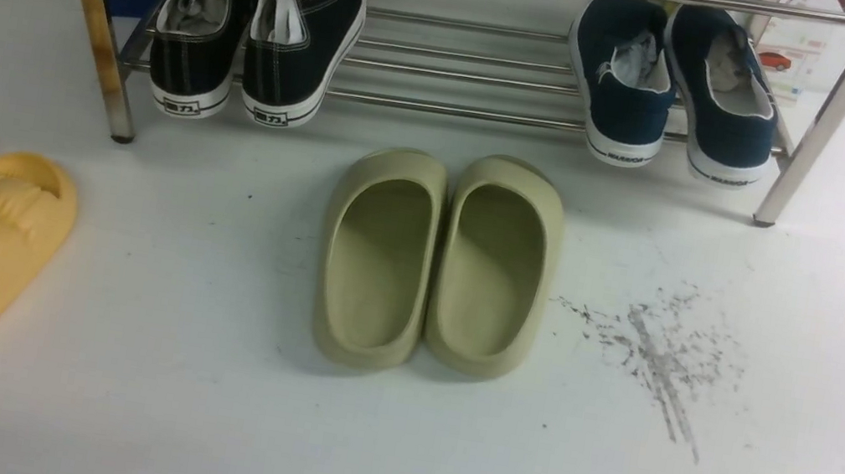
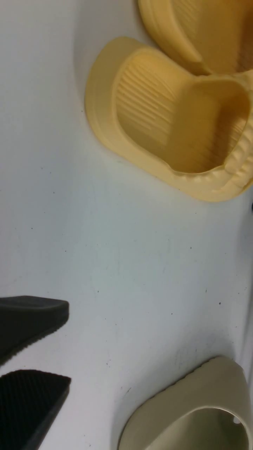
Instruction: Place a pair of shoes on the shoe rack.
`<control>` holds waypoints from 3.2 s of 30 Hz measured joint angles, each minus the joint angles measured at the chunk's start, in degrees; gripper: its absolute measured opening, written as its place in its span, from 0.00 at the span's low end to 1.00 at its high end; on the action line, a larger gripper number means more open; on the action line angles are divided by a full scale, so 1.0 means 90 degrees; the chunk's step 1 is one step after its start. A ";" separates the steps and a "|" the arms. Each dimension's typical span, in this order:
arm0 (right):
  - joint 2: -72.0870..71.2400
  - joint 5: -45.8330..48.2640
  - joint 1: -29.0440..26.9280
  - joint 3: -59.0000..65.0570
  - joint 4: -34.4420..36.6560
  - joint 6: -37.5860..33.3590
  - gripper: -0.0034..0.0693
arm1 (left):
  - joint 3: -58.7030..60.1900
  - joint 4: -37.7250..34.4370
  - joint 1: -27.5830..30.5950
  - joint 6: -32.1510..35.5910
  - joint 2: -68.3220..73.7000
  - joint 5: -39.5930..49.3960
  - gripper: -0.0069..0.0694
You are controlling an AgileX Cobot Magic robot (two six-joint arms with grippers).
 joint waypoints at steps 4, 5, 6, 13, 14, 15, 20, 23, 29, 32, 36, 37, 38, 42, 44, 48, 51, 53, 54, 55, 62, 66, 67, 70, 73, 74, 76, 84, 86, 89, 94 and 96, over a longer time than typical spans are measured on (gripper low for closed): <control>-0.1127 -0.0248 -0.0570 0.1266 -0.0160 0.0117 0.04 | 0.0000 0.0000 0.0000 0.0000 0.0000 0.0000 0.40; -0.1390 -0.0260 -0.0664 0.1556 -0.0170 0.0248 0.04 | 0.0000 0.0000 0.0000 0.0000 0.0000 0.0000 0.40; -0.1583 -0.0260 -0.0730 0.1827 -0.0177 0.0372 0.04 | 0.0000 0.0000 0.0000 0.0000 0.0000 0.0000 0.40; -0.2475 0.0003 -0.0786 0.2784 -0.0178 0.1268 0.04 | 0.0000 0.0000 0.0000 0.0000 0.0000 0.0000 0.40; -0.2515 0.0206 -0.0786 0.2798 -0.0178 0.1366 0.04 | 0.0000 0.0000 0.0000 0.0000 0.0000 0.0000 0.40; -0.2517 0.0241 -0.0786 0.2798 -0.0178 0.1389 0.04 | 0.0000 0.0000 0.0000 0.0000 0.0000 0.0000 0.40; -0.2523 0.0504 -0.0786 0.2758 -0.0206 0.1434 0.04 | 0.0000 0.0000 0.0000 0.0000 0.0000 0.0000 0.40; -0.2523 0.0591 -0.0786 0.2743 -0.0196 0.1440 0.04 | 0.0000 0.0000 0.0000 0.0000 0.0000 0.0000 0.40; -0.2523 0.0639 -0.0786 0.2730 -0.0085 0.1453 0.04 | 0.0000 0.0000 0.0000 0.0000 0.0000 0.0000 0.40; -0.2523 0.0639 -0.0786 0.2730 -0.0085 0.1453 0.04 | 0.0000 0.0000 0.0000 0.0000 0.0000 0.0000 0.40; -0.2523 0.0639 -0.0786 0.2730 -0.0085 0.1453 0.05 | 0.0000 0.0000 0.0000 0.0000 0.0000 0.0000 0.40; -0.2523 0.0639 -0.0786 0.2730 -0.0085 0.1453 0.05 | 0.0000 0.0000 0.0000 0.0000 0.0000 0.0000 0.40; -0.2523 0.0639 -0.0786 0.2730 -0.0085 0.1453 0.05 | 0.0000 0.0000 0.0000 0.0000 0.0000 0.0000 0.40; -0.2523 0.0639 -0.0786 0.2730 -0.0085 0.1453 0.05 | 0.0000 0.0000 0.0000 0.0000 0.0000 0.0000 0.40; -0.2523 0.0639 -0.0786 0.2730 -0.0085 0.1458 0.05 | 0.0000 0.0000 0.0000 0.0000 0.0000 0.0000 0.40; -0.2523 0.0639 -0.0786 0.2730 -0.0085 0.1458 0.06 | 0.0000 0.0000 0.0000 0.0000 0.0000 0.0000 0.40; -0.2523 0.0639 -0.0786 0.2730 -0.0085 0.1458 0.06 | 0.0000 0.0000 0.0000 0.0000 0.0000 0.0000 0.40; -0.2523 0.0639 -0.0786 0.2730 -0.0085 0.1458 0.06 | 0.0000 0.0000 0.0000 0.0000 0.0000 0.0000 0.40; -0.2523 0.0639 -0.0786 0.2730 -0.0085 0.1458 0.06 | 0.0000 0.0000 0.0000 0.0000 0.0000 0.0000 0.40; -0.2523 0.0639 -0.0786 0.2730 -0.0085 0.1458 0.06 | 0.0000 0.0000 0.0000 0.0000 0.0000 0.0000 0.40; -0.2523 0.0647 -0.0786 0.2730 -0.0085 0.1458 0.07 | 0.0000 0.0000 0.0000 0.0000 0.0000 0.0000 0.40; -0.2523 0.0647 -0.0786 0.2730 -0.0085 0.1458 0.07 | 0.0000 0.0000 0.0000 0.0000 0.0000 0.0000 0.40; -0.2523 0.0647 -0.0786 0.2730 -0.0085 0.1458 0.07 | 0.0000 0.0000 0.0000 0.0000 0.0000 0.0000 0.40; -0.2523 0.0647 -0.0786 0.2730 -0.0085 0.1458 0.08 | 0.0000 0.0000 0.0000 0.0000 0.0000 0.0000 0.40; -0.2523 0.0647 -0.0786 0.2730 -0.0085 0.1458 0.08 | 0.0000 0.0000 0.0000 0.0000 0.0000 0.0000 0.40; -0.2523 0.0647 -0.0786 0.2730 -0.0085 0.1458 0.08 | 0.0000 0.0000 0.0000 0.0000 0.0000 0.0000 0.40; -0.2523 0.0647 -0.0786 0.2730 -0.0085 0.1458 0.08 | 0.0000 0.0000 0.0000 0.0000 0.0000 0.0000 0.40; -0.2523 0.0647 -0.0786 0.2730 -0.0079 0.1458 0.10 | 0.0000 0.0000 0.0000 0.0000 0.0000 0.0000 0.40; -0.2523 0.0647 -0.0786 0.2730 -0.0079 0.1458 0.10 | 0.0000 0.0000 0.0000 0.0000 0.0000 0.0000 0.40; -0.2523 0.0647 -0.0786 0.2730 -0.0079 0.1458 0.10 | 0.0000 0.0000 0.0000 0.0000 0.0000 0.0000 0.40; -0.2523 0.0647 -0.0786 0.2730 -0.0079 0.1458 0.11 | 0.0000 0.0000 0.0000 0.0000 0.0000 0.0000 0.40; -0.2523 0.0647 -0.0786 0.2730 -0.0079 0.1458 0.11 | 0.0000 0.0000 0.0000 0.0000 0.0000 0.0000 0.40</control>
